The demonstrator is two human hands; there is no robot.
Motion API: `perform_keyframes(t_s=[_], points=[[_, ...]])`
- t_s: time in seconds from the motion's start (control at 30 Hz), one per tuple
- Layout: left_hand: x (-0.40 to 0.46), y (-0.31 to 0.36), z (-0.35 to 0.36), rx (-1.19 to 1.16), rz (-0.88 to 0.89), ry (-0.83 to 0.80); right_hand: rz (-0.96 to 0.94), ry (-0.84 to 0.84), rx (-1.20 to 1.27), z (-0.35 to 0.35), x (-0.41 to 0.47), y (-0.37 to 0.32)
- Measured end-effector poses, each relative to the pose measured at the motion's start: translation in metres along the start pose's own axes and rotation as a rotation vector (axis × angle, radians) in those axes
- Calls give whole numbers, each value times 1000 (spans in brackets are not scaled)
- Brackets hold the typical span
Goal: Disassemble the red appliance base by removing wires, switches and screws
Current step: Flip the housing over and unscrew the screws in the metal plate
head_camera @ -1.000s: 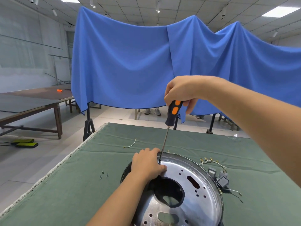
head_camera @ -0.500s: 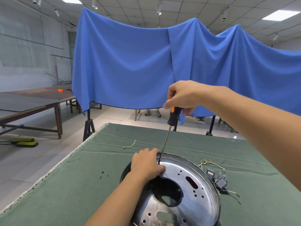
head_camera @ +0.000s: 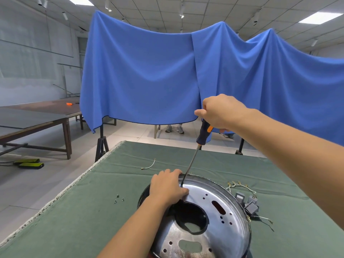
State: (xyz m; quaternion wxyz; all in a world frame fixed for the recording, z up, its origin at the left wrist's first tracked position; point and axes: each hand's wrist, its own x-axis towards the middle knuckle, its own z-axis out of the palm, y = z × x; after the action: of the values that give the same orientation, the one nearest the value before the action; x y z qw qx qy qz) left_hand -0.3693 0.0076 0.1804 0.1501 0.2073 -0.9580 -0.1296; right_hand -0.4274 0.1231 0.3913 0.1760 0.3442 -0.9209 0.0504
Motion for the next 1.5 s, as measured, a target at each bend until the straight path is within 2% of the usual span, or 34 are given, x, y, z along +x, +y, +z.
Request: perform_keyframes(t_s=[0.13, 0.2, 0.4, 0.53, 0.67, 0.77, 0.93, 1.13, 1.3, 1.37, 1.5], points=[[0, -1, 1, 3, -3, 1, -18, -176, 327, -11, 1, 1], [0, -1, 1, 0, -2, -2, -47, -203, 406, -14, -2, 1], [-1, -1, 0, 0, -1, -4, -20, -56, 194, -3, 0, 1], [-1, 0, -1, -9, -2, -4, -48, -170, 376, -10, -1, 2], [0, 0, -1, -9, -2, -8, -46, -116, 384, -3, -3, 0], [-2, 0, -1, -12, 4, -11, -28, -44, 294, 0, 1, -1], [-5, 1, -5, -50, 8, 12, -35, -135, 481, -5, 3, 0], [-6, 0, -4, -36, 14, 36, -55, -65, 394, -1, 1, -4], [-6, -2, -3, -26, 17, 40, -80, -165, 532, -8, -3, -10], [-6, -2, -3, -28, 17, 44, -83, -146, 507, -7, -5, -11], [-6, -2, -3, -37, 20, 62, -53, -5, 404, 1, -6, -9]])
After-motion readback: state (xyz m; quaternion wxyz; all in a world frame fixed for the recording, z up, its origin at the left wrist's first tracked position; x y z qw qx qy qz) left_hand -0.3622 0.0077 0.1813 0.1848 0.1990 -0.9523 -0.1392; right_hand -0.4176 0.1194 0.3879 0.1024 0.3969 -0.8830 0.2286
